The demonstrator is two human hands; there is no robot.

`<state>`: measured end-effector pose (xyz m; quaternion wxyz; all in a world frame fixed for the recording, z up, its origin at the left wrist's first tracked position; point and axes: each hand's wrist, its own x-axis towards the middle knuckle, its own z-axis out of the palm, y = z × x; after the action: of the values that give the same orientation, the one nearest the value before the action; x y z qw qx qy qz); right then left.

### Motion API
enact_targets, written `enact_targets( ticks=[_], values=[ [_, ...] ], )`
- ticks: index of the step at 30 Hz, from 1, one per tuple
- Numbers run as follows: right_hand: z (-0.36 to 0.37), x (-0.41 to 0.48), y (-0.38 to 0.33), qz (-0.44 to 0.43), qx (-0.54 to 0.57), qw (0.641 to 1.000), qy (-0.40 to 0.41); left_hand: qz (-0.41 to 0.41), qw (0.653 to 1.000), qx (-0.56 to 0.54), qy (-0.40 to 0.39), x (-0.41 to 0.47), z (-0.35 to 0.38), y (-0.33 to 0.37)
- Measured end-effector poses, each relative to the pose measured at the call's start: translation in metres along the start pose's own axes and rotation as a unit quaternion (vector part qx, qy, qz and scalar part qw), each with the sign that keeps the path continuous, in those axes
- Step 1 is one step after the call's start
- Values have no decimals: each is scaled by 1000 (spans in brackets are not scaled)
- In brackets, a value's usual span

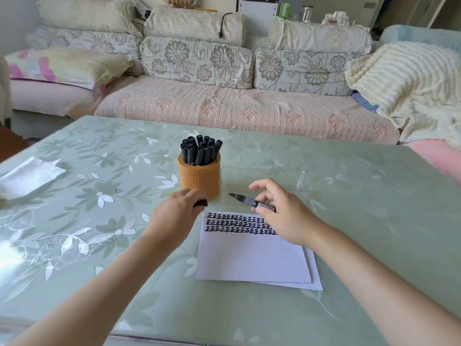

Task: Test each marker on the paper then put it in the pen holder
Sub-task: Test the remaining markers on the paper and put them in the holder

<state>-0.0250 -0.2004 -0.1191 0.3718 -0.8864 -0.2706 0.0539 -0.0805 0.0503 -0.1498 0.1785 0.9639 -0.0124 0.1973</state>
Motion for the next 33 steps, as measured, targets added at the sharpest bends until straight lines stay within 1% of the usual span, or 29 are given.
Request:
enact_targets(
  ticks=[3, 8, 14, 19, 22, 24, 27, 30, 33],
  values=[
    [2, 1, -2, -11, -31, 999, 23, 9, 996, -82, 16, 1, -7, 8],
    [4, 1, -4, -48, -72, 996, 37, 37, 990, -134, 20, -1, -8, 17],
    [5, 0, -4, -65, -102, 992, 34, 61, 987, -146, 6, -2, -7, 24],
    [6, -2, -6, -67, -102, 992, 19, 67, 987, -149, 1, -4, -5, 29],
    [8, -3, -8, -74, -95, 993, 15, 83, 985, -153, -17, -5, -4, 30],
    [9, -3, -9, -78, -90, 993, 20, 99, 981, -161, -37, -4, -4, 30],
    [11, -2, -8, -91, -104, 990, 39, 96, 982, -152, -57, -2, -5, 32],
    [13, -4, -9, -110, -137, 982, 62, 98, 983, -144, -66, 0, -6, 33],
    [12, -7, -10, -113, -139, 982, 65, 117, 978, -159, -64, 2, -9, 34]
  ],
)
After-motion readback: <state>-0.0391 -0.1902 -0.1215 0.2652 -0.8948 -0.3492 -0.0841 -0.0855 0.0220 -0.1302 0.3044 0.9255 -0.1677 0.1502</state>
